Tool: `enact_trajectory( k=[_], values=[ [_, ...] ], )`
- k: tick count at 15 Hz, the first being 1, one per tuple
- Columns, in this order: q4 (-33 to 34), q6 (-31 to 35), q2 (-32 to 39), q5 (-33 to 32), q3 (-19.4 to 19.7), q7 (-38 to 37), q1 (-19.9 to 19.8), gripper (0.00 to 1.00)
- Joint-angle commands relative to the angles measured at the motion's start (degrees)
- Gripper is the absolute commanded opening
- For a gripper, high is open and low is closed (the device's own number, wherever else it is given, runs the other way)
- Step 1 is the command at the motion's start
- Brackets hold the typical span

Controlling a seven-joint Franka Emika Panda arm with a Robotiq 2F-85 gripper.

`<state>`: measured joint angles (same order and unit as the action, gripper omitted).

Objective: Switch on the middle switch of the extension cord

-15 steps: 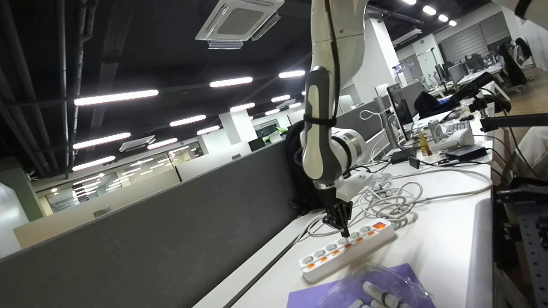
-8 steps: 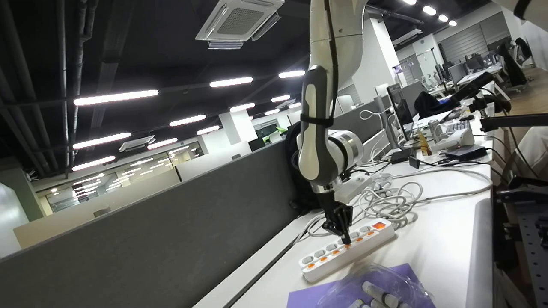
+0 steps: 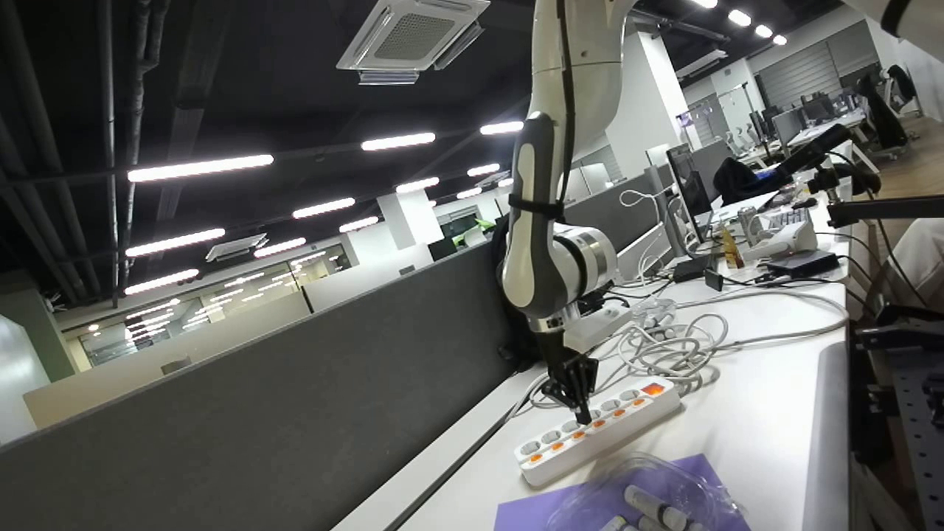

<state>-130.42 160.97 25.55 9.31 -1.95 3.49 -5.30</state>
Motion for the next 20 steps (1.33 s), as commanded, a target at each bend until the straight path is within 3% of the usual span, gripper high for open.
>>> enact_trajectory(
  k=[1,20],
  values=[
    [1.9,-2.2,1.0,0.5,-0.1,-0.8,-0.9,0.0],
    [3.6,-3.1,3.1,0.1,2.3,-3.5,0.1,0.0]
  ],
)
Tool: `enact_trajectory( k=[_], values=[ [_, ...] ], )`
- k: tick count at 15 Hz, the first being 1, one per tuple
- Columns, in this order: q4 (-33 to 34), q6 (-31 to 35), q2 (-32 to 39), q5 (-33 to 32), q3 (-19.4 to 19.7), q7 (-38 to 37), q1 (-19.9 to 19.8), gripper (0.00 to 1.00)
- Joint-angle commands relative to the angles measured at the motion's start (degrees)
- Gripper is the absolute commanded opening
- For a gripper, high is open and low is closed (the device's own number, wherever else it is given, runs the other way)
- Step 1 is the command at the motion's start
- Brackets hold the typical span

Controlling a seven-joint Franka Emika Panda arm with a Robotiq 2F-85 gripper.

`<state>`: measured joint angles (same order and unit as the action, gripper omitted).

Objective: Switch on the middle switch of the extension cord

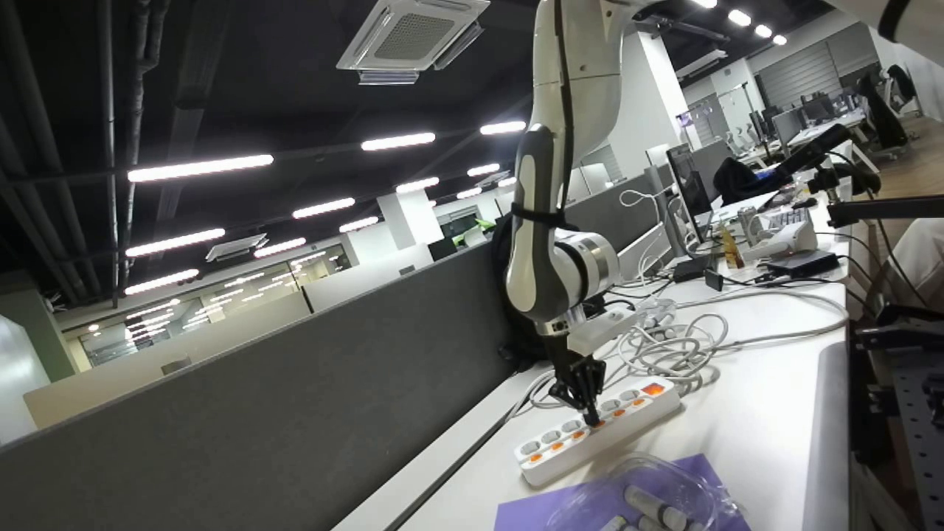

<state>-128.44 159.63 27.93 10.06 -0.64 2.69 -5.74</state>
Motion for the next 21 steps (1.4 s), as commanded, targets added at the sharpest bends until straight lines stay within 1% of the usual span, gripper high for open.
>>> enact_trajectory(
  k=[1,5,7,11,14,18,20,21],
  values=[
    [1.6,-1.9,0.8,-0.8,1.1,-2.9,0.6,0.0],
    [2.2,-2.7,1.4,-1.4,1.9,-3.8,1.3,0.0],
    [2.3,-2.2,2.2,-2.8,3.0,-4.7,2.6,0.0],
    [2.4,-0.5,4.1,-8.0,6.8,-8.3,7.1,0.0],
    [2.7,-0.5,5.2,-11.5,9.4,-11.7,10.3,0.0],
    [2.8,-1.1,6.3,-14.7,11.7,-14.9,13.0,0.0],
    [2.9,-0.3,7.3,-16.4,13.0,-16.3,14.2,0.0],
    [3.0,0.6,8.1,-18.0,14.4,-17.9,15.5,0.0]
  ],
)
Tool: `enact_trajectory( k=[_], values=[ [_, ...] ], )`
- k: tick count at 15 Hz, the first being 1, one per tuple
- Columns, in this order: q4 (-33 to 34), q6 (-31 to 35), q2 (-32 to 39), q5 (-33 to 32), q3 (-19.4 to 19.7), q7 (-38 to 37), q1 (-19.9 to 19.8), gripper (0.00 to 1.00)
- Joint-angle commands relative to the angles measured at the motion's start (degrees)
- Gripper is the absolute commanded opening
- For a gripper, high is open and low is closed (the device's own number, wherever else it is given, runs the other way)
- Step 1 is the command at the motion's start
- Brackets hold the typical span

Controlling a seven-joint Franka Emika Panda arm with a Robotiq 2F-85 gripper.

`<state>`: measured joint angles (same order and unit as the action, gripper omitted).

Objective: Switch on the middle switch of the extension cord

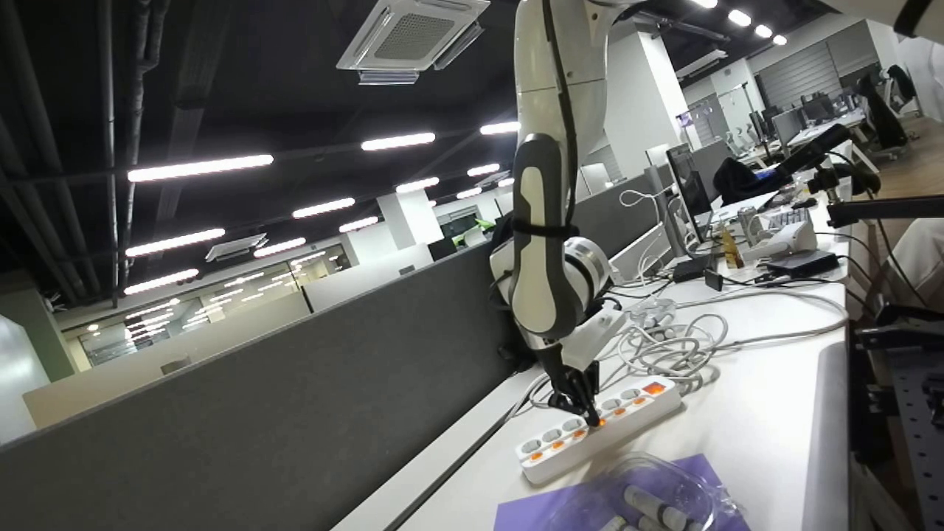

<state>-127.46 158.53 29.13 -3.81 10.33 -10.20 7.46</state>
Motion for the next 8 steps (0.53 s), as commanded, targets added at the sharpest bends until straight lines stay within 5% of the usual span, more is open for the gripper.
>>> enact_trajectory(
  k=[1,4,8],
  values=[
    [2.1,2.3,7.5,-5.6,4.7,-6.3,3.5,0.0],
    [2.7,3.1,9.6,-9.5,8.7,-11.0,7.4,0.0],
    [2.6,-2.7,7.0,-5.2,3.3,-7.3,3.5,0.0]
  ],
)
